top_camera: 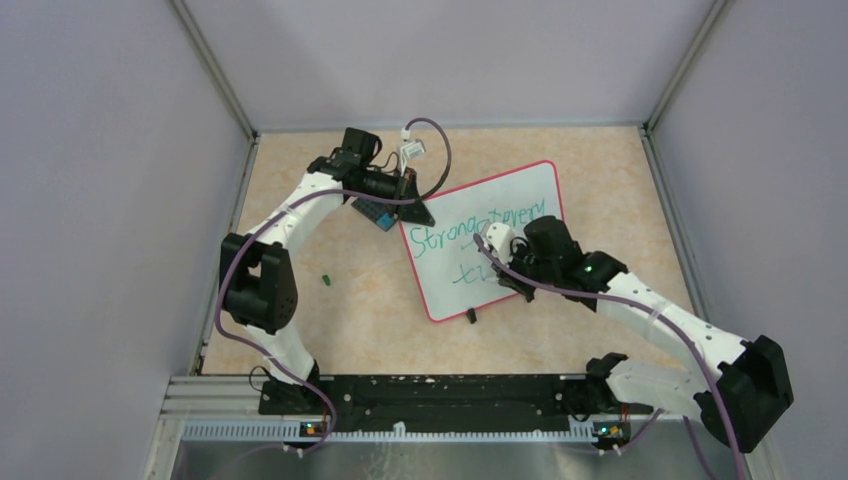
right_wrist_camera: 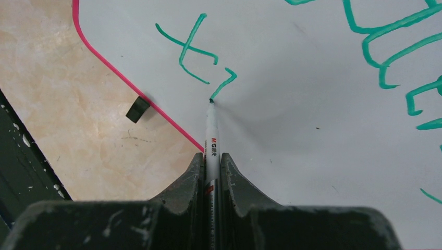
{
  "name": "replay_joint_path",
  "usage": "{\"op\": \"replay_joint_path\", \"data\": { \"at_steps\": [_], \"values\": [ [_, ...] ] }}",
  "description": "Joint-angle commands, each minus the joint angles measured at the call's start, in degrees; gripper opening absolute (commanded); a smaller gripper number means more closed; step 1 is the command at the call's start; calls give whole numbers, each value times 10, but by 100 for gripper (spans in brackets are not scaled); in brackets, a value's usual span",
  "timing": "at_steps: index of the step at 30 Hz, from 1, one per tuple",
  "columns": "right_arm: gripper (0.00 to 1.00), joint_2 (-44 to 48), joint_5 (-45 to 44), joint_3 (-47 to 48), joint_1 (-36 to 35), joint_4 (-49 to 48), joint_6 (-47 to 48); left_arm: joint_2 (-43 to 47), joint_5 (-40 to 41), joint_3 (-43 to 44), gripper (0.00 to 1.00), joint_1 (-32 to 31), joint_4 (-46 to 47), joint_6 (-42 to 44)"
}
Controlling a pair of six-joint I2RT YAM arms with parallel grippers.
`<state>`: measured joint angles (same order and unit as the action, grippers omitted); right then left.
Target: Write a sentence on the whiteboard
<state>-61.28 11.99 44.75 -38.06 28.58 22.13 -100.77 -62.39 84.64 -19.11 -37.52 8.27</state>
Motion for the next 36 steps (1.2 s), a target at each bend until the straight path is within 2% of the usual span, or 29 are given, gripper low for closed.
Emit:
{"op": "replay_joint_path", "data": {
  "at_steps": [1,22,36],
  "values": [
    [0,5,-20,9,5,-7,10,-15,26,-1,0,-12,-17,33],
    [0,-3,-50,75,45,-8,22,-13,26,-2,0,-12,-17,34],
    [0,-2,-8,18,46,22,33,-23,22,2,0,-12,-18,36]
  ]
}}
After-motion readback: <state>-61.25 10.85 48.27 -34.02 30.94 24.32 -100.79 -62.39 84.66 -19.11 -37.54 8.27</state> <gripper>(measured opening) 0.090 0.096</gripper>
